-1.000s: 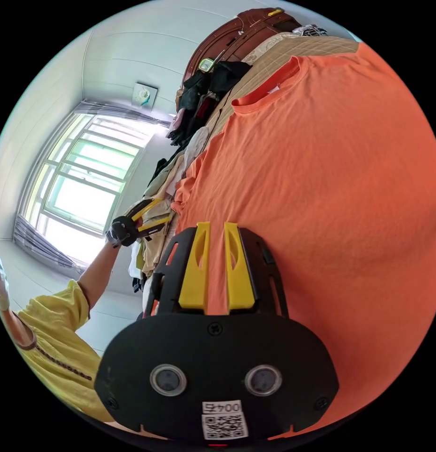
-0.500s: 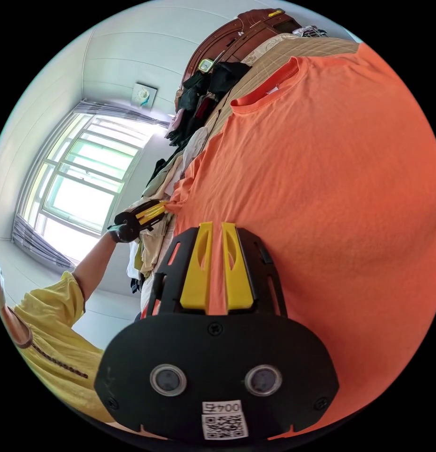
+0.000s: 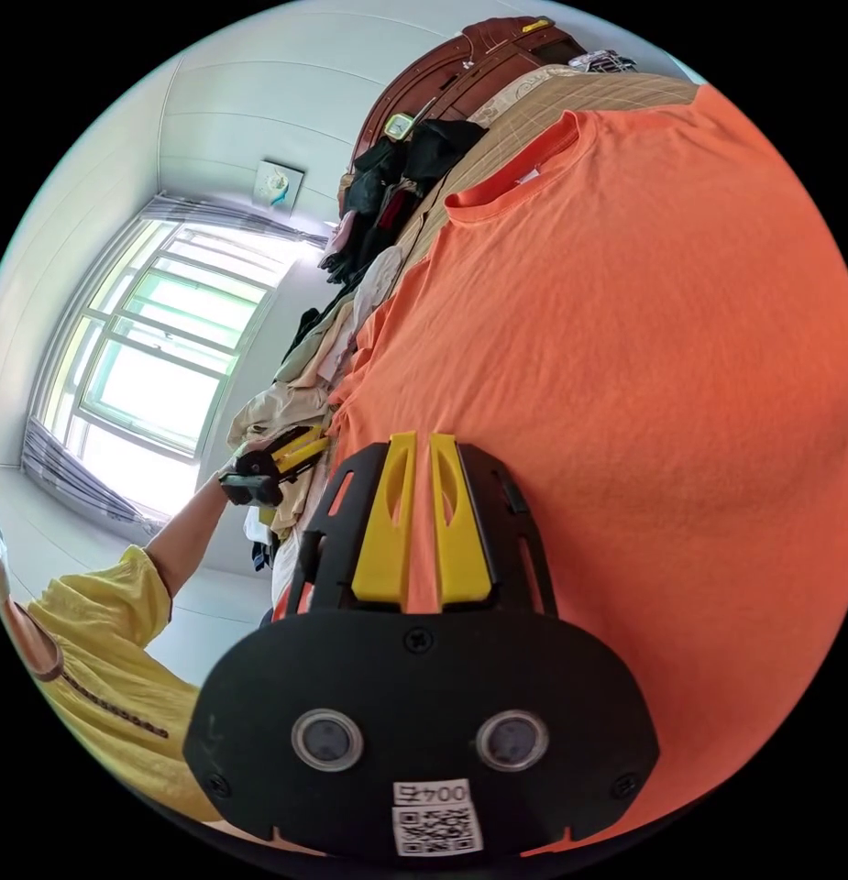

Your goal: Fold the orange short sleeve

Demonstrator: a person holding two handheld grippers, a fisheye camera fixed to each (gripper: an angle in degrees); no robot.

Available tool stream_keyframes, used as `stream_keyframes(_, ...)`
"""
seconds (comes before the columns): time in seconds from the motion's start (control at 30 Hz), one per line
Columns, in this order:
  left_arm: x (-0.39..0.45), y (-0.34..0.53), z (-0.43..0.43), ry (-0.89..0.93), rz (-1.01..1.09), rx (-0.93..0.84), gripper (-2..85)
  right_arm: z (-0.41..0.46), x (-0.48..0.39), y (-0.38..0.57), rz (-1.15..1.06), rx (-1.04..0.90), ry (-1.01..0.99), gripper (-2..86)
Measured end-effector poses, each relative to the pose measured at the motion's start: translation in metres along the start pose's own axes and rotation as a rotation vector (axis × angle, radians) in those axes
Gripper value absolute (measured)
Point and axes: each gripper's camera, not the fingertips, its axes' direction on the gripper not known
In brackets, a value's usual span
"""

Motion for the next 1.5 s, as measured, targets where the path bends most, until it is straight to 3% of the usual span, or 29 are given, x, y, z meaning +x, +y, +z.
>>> stream_keyframes(0.13,-0.061,-0.004,-0.039,0.213,-0.310,0.201,4.1,0.013,0.003,0.000,-0.001,0.002,0.003,3.9)
stream_keyframes(0.23,-0.053,-0.030,-0.017,0.308,-0.306,0.167,3.4,0.022,0.005,-0.001,-0.001,0.002,0.003,3.8)
stream_keyframes(0.47,-0.052,-0.002,-0.041,0.148,-0.336,0.074,2.4,0.039,0.006,-0.005,-0.006,0.005,0.003,3.8)
stream_keyframes(0.63,-0.055,-0.009,-0.135,0.145,-0.532,0.197,2.6,0.049,0.005,-0.010,-0.010,0.007,0.001,4.1)
stream_keyframes(0.93,0.000,-0.018,-0.149,0.166,-0.607,0.241,1.2,0.064,0.000,-0.020,-0.008,0.010,-0.010,4.7)
stream_keyframes(1.13,0.043,0.010,-0.163,-0.006,-0.642,0.266,0.4,0.062,-0.017,-0.030,-0.029,0.037,-0.029,5.2)
stream_keyframes(1.3,0.053,0.020,-0.168,-0.043,-0.652,0.260,0.2,0.056,-0.041,-0.132,-0.056,0.139,-0.081,3.9)
stream_keyframes(1.5,0.062,0.028,-0.164,-0.055,-0.654,0.259,0.2,0.117,-0.034,-0.304,0.065,0.023,0.071,3.3)
